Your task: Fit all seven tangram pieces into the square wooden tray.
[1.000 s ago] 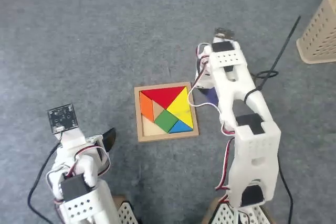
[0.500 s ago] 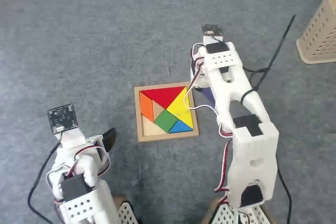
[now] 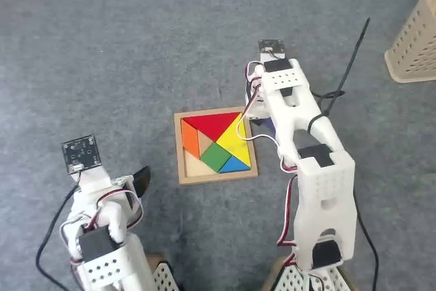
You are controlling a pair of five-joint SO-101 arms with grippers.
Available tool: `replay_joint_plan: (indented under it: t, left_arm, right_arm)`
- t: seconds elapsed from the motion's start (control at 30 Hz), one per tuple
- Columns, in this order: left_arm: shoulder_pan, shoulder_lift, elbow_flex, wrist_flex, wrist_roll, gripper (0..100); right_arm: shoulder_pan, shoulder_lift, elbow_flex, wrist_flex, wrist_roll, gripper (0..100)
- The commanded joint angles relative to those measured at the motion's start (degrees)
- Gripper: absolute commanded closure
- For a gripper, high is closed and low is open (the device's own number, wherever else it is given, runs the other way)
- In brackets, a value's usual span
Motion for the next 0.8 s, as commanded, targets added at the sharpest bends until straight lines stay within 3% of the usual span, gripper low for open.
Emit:
replay_joint_plan:
  t: [0.0,0.3,0.77]
  left_arm:
    - [0.09,-0.7,-0.75,-0.09,-0.09,65]
    - [0.09,-0.7,-0.75,-0.09,-0.09,65]
    - [0.09,-0.7,-0.75,-0.09,-0.09,65]
  right_arm:
    - [-0.13,-0.84,-3.16,-0.13,0.88,74.9]
    - [-0.13,-0.75,-3.16,-0.48,0.44,87.6]
    - [-0.66,-7.25,-2.81,3.91,0.44,88.3]
